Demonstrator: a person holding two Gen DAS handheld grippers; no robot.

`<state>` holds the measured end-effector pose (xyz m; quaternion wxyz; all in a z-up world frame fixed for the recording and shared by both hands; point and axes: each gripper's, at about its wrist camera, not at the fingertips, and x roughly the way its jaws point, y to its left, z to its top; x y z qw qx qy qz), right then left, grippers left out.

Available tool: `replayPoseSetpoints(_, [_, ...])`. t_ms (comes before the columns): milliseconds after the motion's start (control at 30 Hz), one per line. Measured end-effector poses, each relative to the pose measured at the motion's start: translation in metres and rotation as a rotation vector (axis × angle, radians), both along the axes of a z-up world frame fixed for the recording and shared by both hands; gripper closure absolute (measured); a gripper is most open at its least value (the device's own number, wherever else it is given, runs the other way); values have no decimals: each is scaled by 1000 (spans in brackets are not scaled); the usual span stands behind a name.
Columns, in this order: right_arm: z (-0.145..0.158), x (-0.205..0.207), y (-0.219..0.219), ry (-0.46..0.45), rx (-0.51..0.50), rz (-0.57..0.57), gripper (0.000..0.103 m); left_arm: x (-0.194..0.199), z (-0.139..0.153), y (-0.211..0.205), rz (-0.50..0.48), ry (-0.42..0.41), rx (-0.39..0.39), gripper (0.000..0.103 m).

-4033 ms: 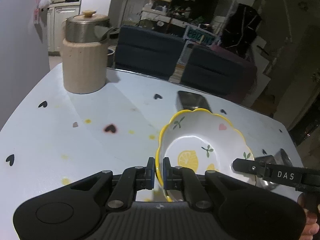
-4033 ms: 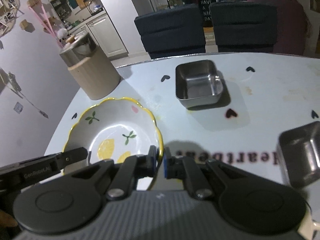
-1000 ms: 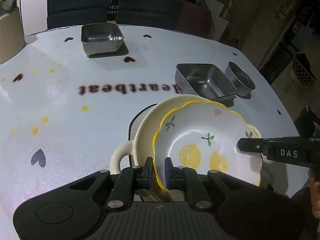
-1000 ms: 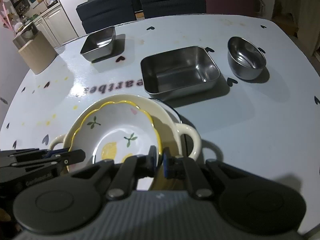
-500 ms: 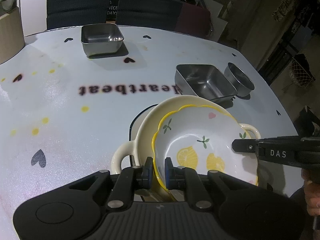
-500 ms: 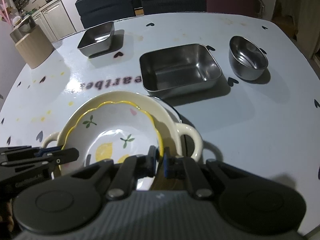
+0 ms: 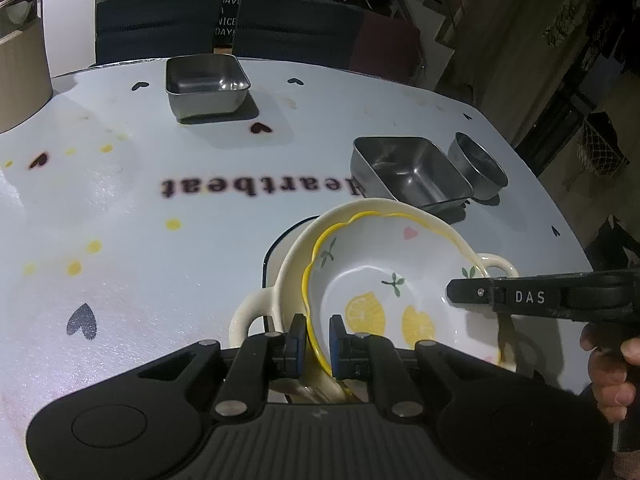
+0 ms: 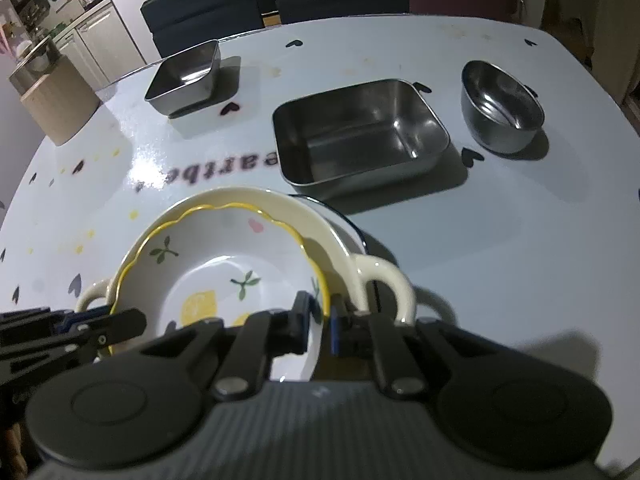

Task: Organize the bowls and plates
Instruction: 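Lower the lemon bowl into the cream bowl with both grippers, then open both grippers and lift them away from the nested bowls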

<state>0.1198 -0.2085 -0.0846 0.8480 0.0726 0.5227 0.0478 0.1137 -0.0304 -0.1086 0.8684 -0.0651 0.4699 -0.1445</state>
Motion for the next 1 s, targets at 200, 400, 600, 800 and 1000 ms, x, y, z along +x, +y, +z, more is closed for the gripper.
replayPoseSetpoints(200, [-2,-1,-1,13,19,-5,89,1,1,1,4,-2,-6,91])
replayPoseSetpoints(400, [-1,-2,0,21,14,19,87,1,1,1,3,-2,-5,91])
replayPoseSetpoints(600, [12,-12,0,-17,40,48,54,0,4,1,15,-14,5,89])
replayPoseSetpoints(800, [22,-26,-1,-59,46,85,40,-7,11,2,24,-26,-4,78])
replayPoseSetpoints(1000, [35,-38,-12,-131,59,90,14,-15,23,-1,42,-75,-8,30])
